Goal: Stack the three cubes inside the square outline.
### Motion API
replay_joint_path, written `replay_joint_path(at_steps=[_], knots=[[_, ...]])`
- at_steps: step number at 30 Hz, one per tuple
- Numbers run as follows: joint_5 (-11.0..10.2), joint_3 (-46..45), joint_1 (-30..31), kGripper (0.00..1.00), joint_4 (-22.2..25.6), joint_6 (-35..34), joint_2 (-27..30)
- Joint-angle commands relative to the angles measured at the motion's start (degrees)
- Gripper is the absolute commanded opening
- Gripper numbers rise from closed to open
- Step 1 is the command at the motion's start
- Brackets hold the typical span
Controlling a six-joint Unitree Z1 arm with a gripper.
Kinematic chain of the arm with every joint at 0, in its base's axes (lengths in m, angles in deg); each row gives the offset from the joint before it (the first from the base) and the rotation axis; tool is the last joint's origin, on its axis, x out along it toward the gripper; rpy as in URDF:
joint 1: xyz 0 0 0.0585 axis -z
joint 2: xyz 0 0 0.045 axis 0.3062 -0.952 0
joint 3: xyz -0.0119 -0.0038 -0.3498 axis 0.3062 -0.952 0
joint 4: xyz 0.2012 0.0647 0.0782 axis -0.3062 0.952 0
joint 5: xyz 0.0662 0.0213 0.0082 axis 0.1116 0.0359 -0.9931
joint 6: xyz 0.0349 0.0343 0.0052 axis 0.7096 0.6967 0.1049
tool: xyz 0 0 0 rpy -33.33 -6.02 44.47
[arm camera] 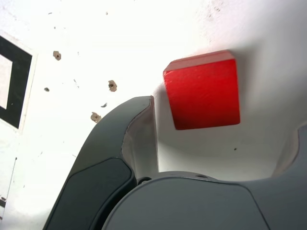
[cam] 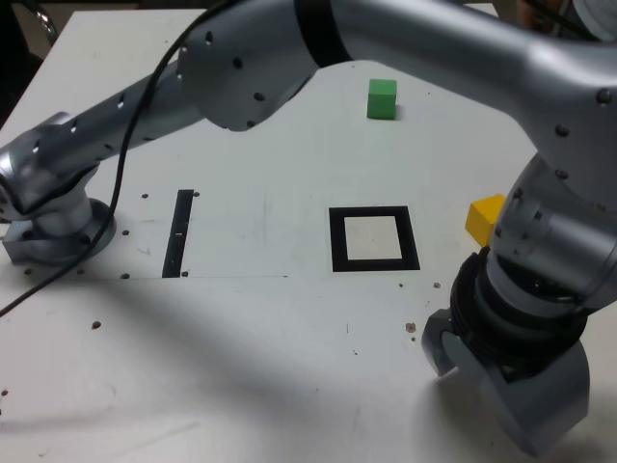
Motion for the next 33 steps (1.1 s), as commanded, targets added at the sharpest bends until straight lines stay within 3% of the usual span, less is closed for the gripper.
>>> replay_joint_path(at_steps=[1,6,13,21,27,33], knots=[[-0.49,0.78,-0.28,0.9,0.32,-0.36,-0.86],[-2.08,1.38,-1.45,0.81,0.51,-0.84,-1.34],[-2.3,1.04,-2.26,0.67,0.68,-0.89,-1.29],[-0.93,1.53,-2.26,0.55,0.59,-1.03,-1.77],[-0.27,1.81,-2.26,0.32,0.52,-1.75,-1.91],[0.84,1.56,-2.26,0.25,0.89,-2.33,-1.51]])
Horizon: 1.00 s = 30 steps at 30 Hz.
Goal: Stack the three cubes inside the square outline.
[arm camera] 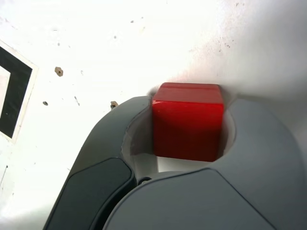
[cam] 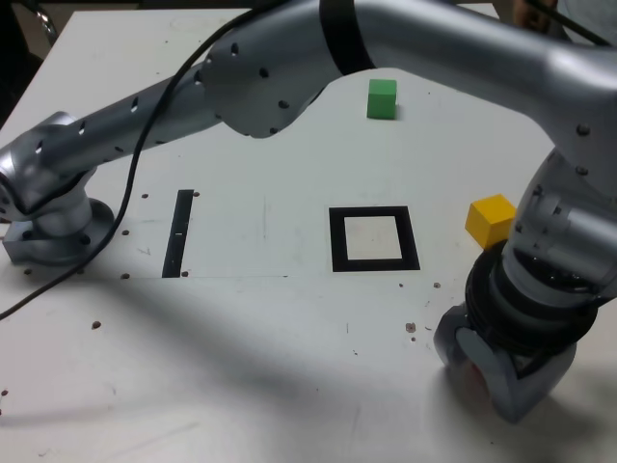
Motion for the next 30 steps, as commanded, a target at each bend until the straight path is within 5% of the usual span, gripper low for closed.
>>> replay_joint_path(at_steps=[1,6,14,20,30], knots=[[0.33,-0.13,0.01,0.24,0.81,-0.26,0.41],[-0.51,-3.26,-0.13,0.21,1.42,-1.44,4.5],[-3.05,-24.5,-3.23,0.2,0.22,-8.0,23.65],[-4.21,-36.18,-7.39,0.2,-1.75,-12.12,31.26],[-0.09,-54.11,-15.71,0.2,-16.6,-13.77,35.99]])
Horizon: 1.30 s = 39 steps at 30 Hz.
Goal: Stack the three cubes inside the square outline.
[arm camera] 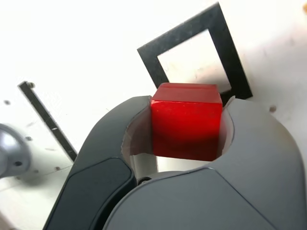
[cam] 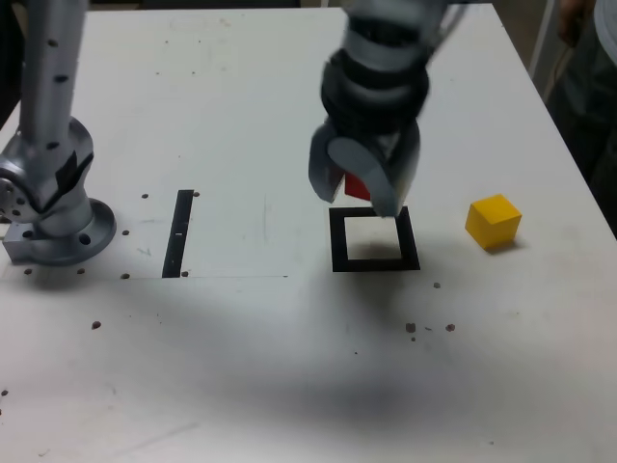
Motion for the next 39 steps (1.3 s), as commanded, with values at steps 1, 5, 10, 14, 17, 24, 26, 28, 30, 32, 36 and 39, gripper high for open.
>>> replay_joint_path(at_steps=[1,5,10,14,17,24,26,28,30,32,36,39], knots=[[0.7,-4.96,-0.57,0.2,-2.5,0.13,0.81],[2.02,-6.71,-1.28,0.2,-5.2,0.98,0.1],[3.53,-8.75,-2.16,0.2,-8.77,1.94,-1.87],[3.67,-9.17,-2.41,0.2,-10.67,2.17,-3.06],[3.35,-10.39,-3.03,0.2,-12.08,2.32,-3.0],[3.44,-14.27,-4.95,0.2,-17.11,3.77,-3.09],[3.76,-14.62,-5.11,0.2,-17.85,4.19,-3.18],[4.08,-14.68,-5.16,0.2,-18.39,4.55,-3.28],[4.28,-14.48,-5.16,0.2,-18.73,4.78,-3.41],[4.33,-14.18,-5.14,0.2,-19.0,4.95,-3.5],[4.23,-13.63,-4.91,0.2,-19.19,5.13,-3.56],[4.23,-13.25,-4.66,0.2,-19.26,5.31,-3.65]])
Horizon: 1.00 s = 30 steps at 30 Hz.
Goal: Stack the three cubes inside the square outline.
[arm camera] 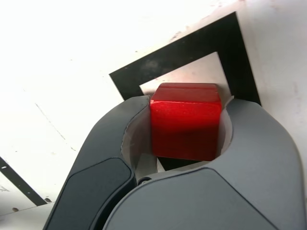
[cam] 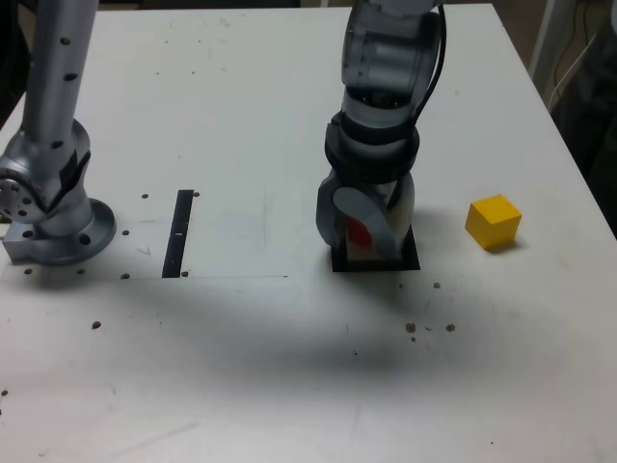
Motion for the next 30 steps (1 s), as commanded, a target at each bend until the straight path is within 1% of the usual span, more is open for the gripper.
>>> replay_joint_path(at_steps=[1,6,11,13,14,15,19,20,21,23,27,30], knots=[[-0.06,0.57,0.31,0.21,-0.08,0.26,-0.31],[0.18,1.22,0.75,0.26,0.13,0.95,-0.47],[1.09,1.69,0.84,0.29,0.68,1.89,-0.58],[1.44,1.81,0.84,0.32,0.71,2.02,-0.64],[1.56,1.87,0.84,0.37,0.71,2.04,-0.67],[1.7,1.88,0.84,0.45,0.73,2.06,-0.69],[2.52,1.96,0.84,0.84,1.23,1.95,-0.92],[2.59,1.97,0.84,0.92,1.46,1.76,-1.01],[2.49,1.97,0.84,0.97,1.74,1.44,-1.1],[1.58,2.0,0.84,0.99,2.32,0.52,-1.19],[-2.02,2.02,0.84,0.99,3.62,-1.82,-1.08],[-3.86,1.99,0.84,0.99,4.16,-2.78,-0.63]])
